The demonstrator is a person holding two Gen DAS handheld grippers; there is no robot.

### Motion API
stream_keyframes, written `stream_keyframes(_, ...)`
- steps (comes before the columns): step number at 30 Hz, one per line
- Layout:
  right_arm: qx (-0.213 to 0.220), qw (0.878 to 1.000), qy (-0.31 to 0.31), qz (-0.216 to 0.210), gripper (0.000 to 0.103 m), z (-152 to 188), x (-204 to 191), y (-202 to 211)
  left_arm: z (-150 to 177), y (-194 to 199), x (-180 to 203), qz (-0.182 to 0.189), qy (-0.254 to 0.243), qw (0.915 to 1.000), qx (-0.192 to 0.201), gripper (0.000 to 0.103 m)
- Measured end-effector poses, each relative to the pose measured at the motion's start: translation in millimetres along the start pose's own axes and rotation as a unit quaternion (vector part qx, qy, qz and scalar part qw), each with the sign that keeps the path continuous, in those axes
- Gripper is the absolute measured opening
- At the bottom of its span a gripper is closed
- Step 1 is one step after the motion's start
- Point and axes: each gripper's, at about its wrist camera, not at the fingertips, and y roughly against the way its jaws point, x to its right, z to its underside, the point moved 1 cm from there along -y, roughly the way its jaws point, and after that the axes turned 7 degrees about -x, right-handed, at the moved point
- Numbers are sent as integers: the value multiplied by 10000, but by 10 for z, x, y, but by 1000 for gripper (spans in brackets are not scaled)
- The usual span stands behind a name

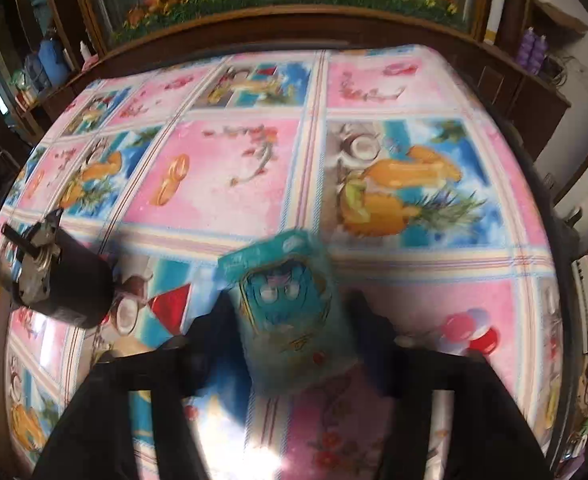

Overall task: Organize soft objects
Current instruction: 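Move both grippers over the table toward the teal box and white packet, then grasp teal box with left gripper while right grasps white red-print packet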

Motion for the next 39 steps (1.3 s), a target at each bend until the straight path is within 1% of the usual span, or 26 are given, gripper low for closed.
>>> stream_keyframes(1, -91, 9998, 23, -176, 54, 76, -53, 31, -1, -4, -2, 32, 22, 10000, -10, 80)
stream_keyframes(3, -222, 9991, 152, -326, 54, 205, -205, 85, -9, 2, 9, 161, 62, 9998, -30, 80)
stream_keyframes(5, -369, 9978, 295, -456, 54, 438, -406, 177, -5, 22, 34, 230, 45, 9997, -22, 80)
stream_keyframes(6, -465, 9964, 355, -612, 56, 572, -521, 225, -2, 39, 49, 245, 21, 9997, -9, 80)
stream_keyframes(7, -561, 9940, 405, -848, 57, 720, -643, 285, 7, 61, 68, 265, 0, 9996, 3, 80)
stream_keyframes(8, -663, 9900, 427, -1173, 57, 846, -741, 333, 18, 94, 88, 297, -19, 9996, 16, 80)
stream_keyframes(9, -782, 9827, 416, -1627, 58, 971, -828, 379, 25, 122, 103, 332, -29, 9994, 25, 80)
stream_keyframes(10, -940, 9726, 391, -2091, 58, 1085, -896, 423, 36, 153, 115, 387, -40, 9992, 27, 80)
stream_keyframes(11, -1057, 9653, 346, -2365, 58, 1166, -923, 485, 51, 184, 126, 448, -52, 9990, 24, 80)
stream_keyframes(12, -1068, 9628, 292, -2464, 58, 1205, -902, 561, 67, 210, 135, 501, -68, 9987, 18, 80)
stream_keyframes(14, -752, 9632, 124, -2578, 58, 1249, -721, 810, 104, 260, 162, 609, -112, 9981, -1, 80)
stream_keyframes(15, -503, 9668, 15, -2507, 58, 1245, -577, 945, 114, 272, 180, 654, -137, 9978, -8, 80)
stream_keyframes(16, -240, 9725, -110, -2313, 59, 1249, -401, 1076, 131, 278, 203, 714, -165, 9973, -32, 80)
stream_keyframes(17, -2, 9780, -264, -2067, 66, 1280, -204, 1191, 142, 271, 228, 776, -177, 9968, -67, 80)
stream_keyframes(18, 148, 9814, -426, -1867, 72, 1303, -34, 1254, 147, 251, 257, 865, -175, 9960, -120, 80)
stream_keyframes(19, 231, 9832, -603, -1708, 73, 1338, 127, 1281, 147, 219, 290, 991, -156, 9948, -198, 80)
stream_keyframes(20, 256, 9839, -806, -1577, 74, 1365, 284, 1280, 140, 180, 321, 1108, -137, 9933, -286, 80)
stream_keyframes(22, 200, 9815, -1230, -1456, 74, 1397, 603, 1189, 111, 79, 378, 1349, -46, 9894, -535, 80)
stream_keyframes(24, 152, 9771, -1620, -1374, 74, 1464, 812, 1066, 79, -13, 417, 1551, 91, 9851, -732, 80)
stream_keyframes(26, 121, 9741, -1844, -1306, 74, 1482, 916, 963, 45, -77, 439, 1614, 177, 9832, -831, 80)
stream_keyframes(28, 195, 9733, -1981, -1143, 74, 1414, 995, 891, 2, -130, 454, 1539, 212, 9842, -852, 80)
stream_keyframes(30, 226, 9744, -2009, -984, 74, 1297, 987, 790, -42, -187, 472, 1411, 216, 9860, -866, 80)
stream_keyframes(33, 197, 9782, -1910, -787, 74, 1149, 826, 629, -128, -324, 515, 1247, 184, 9878, -909, 80)
stream_keyframes(37, 119, 9869, -1562, -383, 74, 1016, 642, 514, -269, -537, 633, 760, -8, 9931, -893, 80)
stream_keyframes(38, 99, 9884, -1485, -294, 76, 987, 610, 495, -300, -579, 664, 607, -89, 9945, -849, 80)
stream_keyframes(39, 73, 9897, -1417, -188, 80, 954, 574, 476, -327, -628, 702, 489, -181, 9952, -828, 80)
